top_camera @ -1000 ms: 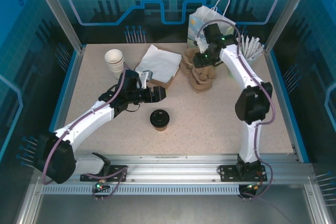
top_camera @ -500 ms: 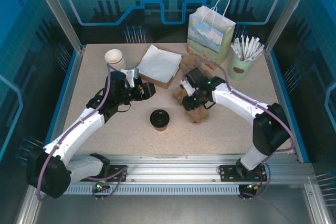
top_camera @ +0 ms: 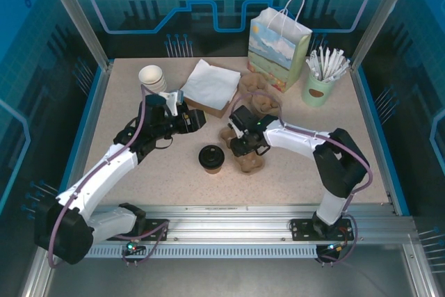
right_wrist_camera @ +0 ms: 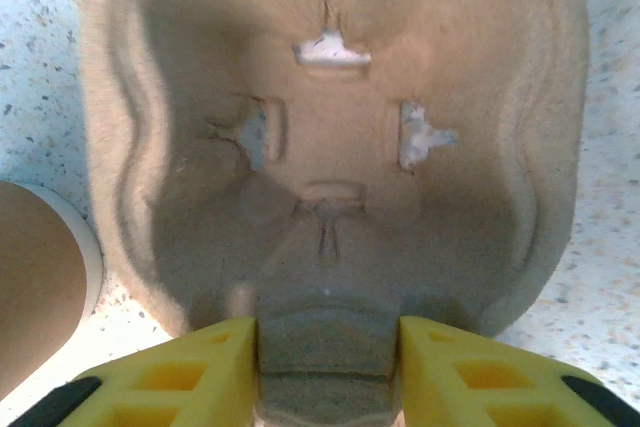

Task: Pack the takeout coffee

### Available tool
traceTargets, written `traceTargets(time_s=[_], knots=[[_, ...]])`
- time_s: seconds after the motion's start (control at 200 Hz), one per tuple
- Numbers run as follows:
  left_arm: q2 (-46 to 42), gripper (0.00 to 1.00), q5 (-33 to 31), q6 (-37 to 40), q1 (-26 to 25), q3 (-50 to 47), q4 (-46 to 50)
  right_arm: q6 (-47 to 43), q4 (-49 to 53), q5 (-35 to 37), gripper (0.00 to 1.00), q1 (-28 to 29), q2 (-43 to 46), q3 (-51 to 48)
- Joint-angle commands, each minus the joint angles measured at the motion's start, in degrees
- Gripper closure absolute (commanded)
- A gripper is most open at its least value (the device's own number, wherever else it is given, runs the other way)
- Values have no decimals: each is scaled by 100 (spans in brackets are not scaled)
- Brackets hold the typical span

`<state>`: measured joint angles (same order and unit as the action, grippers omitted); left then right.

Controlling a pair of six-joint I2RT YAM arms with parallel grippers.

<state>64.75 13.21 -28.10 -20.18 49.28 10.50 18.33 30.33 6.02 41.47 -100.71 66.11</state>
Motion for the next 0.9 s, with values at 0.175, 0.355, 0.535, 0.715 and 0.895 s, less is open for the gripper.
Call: traceTargets(time_s=[0.175, 0.355, 0.535, 0.715, 0.895], knots=[[-124, 23, 56, 96, 41, -100, 74, 125, 191, 126, 46, 119, 261, 315], [-108, 23, 292, 94, 39, -11, -27, -319, 797, 521, 34, -126, 932, 820], [13, 23, 641, 167, -44, 337, -92, -1235, 729, 630, 26, -912, 1342, 1735], [348, 23, 674, 273, -186, 853, -63, -1654, 253, 261, 23, -1958, 1115, 2707], [728, 24, 599, 316, -260, 1215, -150, -2094, -42, 196, 21, -2589, 529, 3575]])
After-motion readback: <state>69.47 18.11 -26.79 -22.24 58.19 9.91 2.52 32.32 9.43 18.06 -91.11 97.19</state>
